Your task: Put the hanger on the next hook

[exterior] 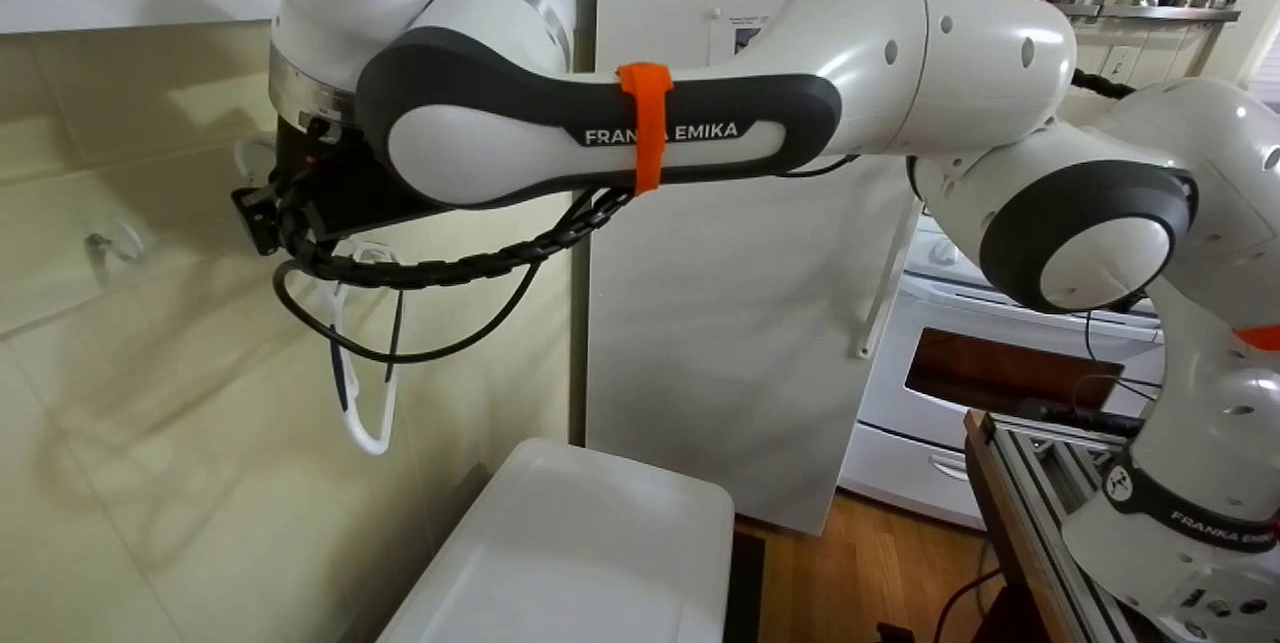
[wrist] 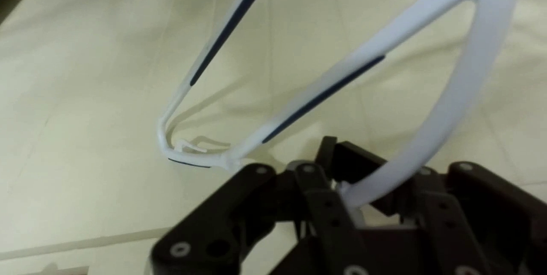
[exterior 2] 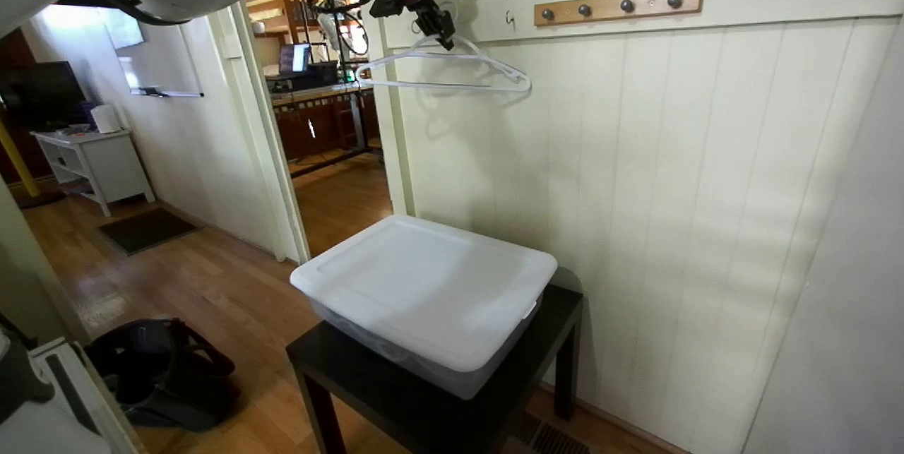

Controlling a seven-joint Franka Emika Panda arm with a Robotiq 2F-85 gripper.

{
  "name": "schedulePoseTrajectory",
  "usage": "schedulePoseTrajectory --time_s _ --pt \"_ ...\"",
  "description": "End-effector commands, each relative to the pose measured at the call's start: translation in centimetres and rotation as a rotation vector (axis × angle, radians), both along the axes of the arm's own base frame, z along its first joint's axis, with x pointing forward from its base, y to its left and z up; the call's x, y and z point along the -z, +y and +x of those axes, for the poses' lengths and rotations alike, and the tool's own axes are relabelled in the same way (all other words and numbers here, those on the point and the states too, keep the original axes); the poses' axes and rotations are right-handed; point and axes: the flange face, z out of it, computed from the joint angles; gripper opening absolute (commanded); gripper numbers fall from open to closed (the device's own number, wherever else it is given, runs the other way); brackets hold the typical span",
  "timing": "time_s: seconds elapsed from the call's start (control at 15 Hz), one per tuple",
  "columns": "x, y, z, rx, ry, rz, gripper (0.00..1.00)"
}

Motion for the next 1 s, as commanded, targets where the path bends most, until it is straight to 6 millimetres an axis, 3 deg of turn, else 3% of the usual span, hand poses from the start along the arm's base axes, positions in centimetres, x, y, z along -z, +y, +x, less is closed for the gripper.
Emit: schedulePoseTrajectory --time_s 0.0,0.4,0.93 --pt "0.9 0.8 0.0 -0.093 0.036 -0.004 0.02" --pt "0.9 0.7 0.0 -0.153 0.058 -0.021 0.02" --pt "0.4 -0.3 -0.1 -0.006 0.053 0.021 0.02"
